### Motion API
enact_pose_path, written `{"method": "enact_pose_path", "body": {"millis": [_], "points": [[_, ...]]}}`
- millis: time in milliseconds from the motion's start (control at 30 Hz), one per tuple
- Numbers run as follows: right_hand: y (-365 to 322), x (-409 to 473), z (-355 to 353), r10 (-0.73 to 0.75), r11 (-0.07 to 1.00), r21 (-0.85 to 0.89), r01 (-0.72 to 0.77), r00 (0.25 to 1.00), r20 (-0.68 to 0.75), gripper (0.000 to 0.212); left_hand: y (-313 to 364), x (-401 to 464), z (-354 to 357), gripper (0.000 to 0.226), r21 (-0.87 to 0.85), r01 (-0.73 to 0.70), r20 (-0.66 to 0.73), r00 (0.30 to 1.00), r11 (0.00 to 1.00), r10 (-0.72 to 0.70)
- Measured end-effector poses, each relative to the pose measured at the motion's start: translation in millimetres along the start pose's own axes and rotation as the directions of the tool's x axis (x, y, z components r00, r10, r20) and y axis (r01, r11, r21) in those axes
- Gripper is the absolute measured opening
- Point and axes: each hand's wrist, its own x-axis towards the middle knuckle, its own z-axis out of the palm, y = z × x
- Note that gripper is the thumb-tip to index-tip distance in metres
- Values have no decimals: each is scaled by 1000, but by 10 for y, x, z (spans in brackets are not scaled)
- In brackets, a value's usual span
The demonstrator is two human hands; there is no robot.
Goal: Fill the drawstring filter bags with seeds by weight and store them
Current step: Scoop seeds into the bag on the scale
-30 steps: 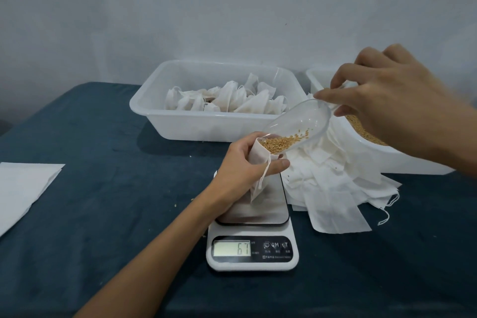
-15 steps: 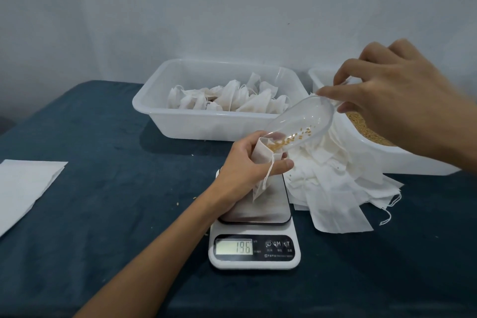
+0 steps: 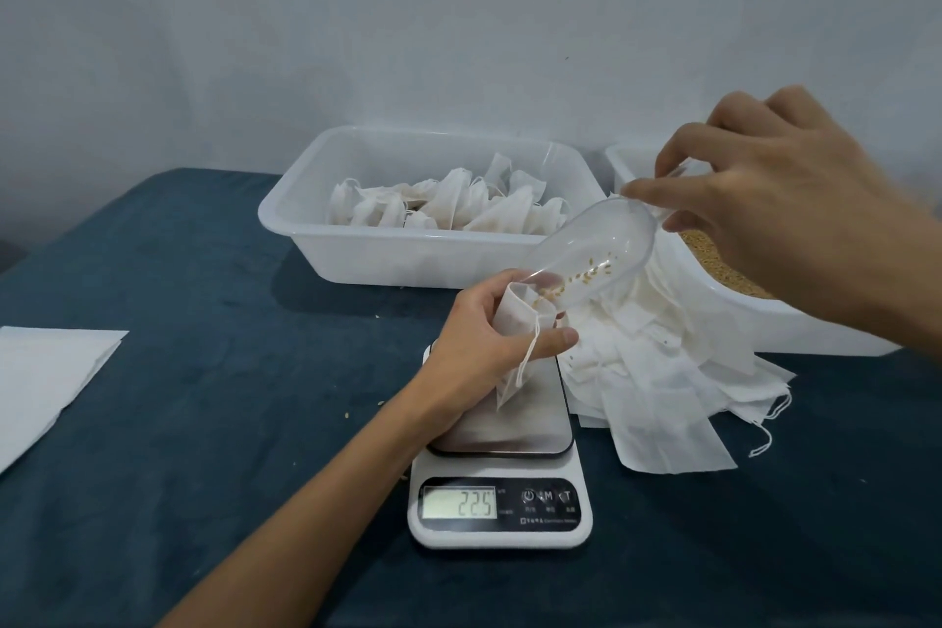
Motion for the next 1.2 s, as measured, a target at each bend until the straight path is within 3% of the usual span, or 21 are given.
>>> {"method": "enact_pose_path", "body": {"millis": [467, 600, 700, 800, 967, 1067, 1200], "points": [[14, -13, 40, 39, 999, -19, -40, 999, -31, 29, 12, -7, 0, 53, -12, -26, -15, 1000, 1000, 26], [67, -68, 71, 121, 993, -9, -121, 993, -2, 28, 18, -6, -1, 52, -7, -16, -22, 1000, 1000, 16], [189, -176, 170, 260, 964, 36, -264, 962, 86, 28, 29, -14, 0, 56, 19, -12, -25, 1000, 1000, 13], [408, -360, 383, 478, 856, 89, -509, 845, 240, 25, 24, -31, 5, 61, 50, -6, -16, 1000, 999, 7], [802, -766, 876, 712, 583, 59, -811, 544, 443, 21, 15, -33, 7, 60, 87, 10, -17, 1000, 996, -8], [944, -958, 1136, 771, 459, -63, -886, 362, 524, 22, 19, -22, -1, 59, 92, 27, -16, 1000, 995, -25], [969, -1048, 1387, 737, 441, -191, -877, 233, 634, 25, 9, -22, 5, 58, 99, 39, -18, 999, 994, -37]]}}
